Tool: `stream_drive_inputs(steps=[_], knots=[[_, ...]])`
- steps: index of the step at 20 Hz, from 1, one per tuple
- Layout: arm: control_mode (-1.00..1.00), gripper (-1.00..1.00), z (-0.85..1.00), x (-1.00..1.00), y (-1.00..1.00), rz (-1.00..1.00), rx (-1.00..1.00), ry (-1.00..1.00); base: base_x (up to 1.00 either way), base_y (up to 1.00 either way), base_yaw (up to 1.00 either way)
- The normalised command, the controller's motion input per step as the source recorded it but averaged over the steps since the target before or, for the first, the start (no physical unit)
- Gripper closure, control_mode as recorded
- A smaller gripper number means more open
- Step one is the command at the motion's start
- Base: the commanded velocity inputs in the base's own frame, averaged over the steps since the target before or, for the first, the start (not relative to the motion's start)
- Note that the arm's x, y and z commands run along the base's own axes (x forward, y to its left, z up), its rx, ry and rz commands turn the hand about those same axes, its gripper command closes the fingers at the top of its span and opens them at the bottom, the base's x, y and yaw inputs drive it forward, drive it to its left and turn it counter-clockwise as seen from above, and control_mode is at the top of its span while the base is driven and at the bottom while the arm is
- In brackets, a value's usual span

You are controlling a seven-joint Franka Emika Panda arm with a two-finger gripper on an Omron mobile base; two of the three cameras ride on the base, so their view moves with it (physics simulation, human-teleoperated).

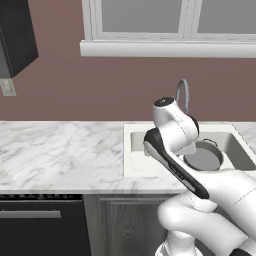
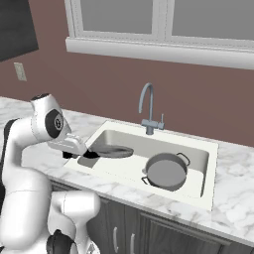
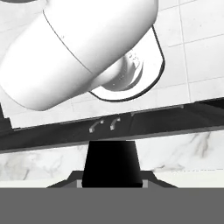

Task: Move the pot and pan from the stove into the sink.

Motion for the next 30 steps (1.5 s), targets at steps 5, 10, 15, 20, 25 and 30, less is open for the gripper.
stream_drive_inputs(steps=[5,10,15,20,25,30], knots=[[-1.0,1.0,-0.44,0.53,-0.21,-0.05,0.04,0.05,0.0,0.0,0.0],[-1.0,1.0,-0.41,0.57,-0.17,-0.03,0.03,0.03,0.0,0.0,0.0],[-1.0,1.0,-0.56,0.53,-0.12,-0.03,0.0,0.0,0.0,0.0,0.0],[-1.0,1.0,-0.49,0.58,-0.02,-0.05,0.0,0.0,0.0,0.0,0.0],[-1.0,1.0,-0.34,0.71,0.0,-0.05,0.01,0.0,0.0,0.0,0.0],[-1.0,1.0,-0.19,0.65,0.0,-0.04,0.0,0.0,0.0,0.0,0.0]])
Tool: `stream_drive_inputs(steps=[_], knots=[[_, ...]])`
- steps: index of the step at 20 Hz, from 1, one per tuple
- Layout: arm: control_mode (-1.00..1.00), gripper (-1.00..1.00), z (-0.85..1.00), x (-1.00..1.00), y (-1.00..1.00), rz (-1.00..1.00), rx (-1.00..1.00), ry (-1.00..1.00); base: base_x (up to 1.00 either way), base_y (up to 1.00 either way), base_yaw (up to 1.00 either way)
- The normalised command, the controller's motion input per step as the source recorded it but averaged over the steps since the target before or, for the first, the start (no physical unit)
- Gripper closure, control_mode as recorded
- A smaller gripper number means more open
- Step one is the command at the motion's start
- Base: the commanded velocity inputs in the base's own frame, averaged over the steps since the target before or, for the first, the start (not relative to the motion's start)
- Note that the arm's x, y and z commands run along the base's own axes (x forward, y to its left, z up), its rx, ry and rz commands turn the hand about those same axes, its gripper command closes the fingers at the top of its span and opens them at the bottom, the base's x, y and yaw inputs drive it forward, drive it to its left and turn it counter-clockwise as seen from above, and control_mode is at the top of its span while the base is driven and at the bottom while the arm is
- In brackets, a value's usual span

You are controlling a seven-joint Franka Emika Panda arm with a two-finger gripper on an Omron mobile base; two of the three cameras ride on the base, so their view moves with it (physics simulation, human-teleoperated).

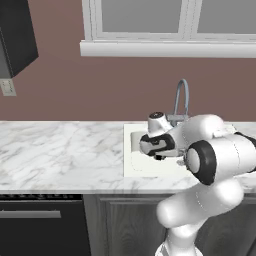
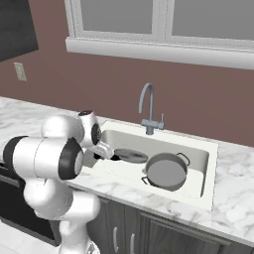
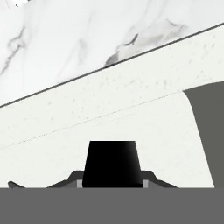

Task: Move the pot and pan from the stove into the sink.

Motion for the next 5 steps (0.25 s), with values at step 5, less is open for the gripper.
stream_drive_inputs(steps=[5], knots=[[-1.0,-1.0,-0.07,0.38,0.11,-0.01,-0.01,0.01,0.0,0.0,0.0]])
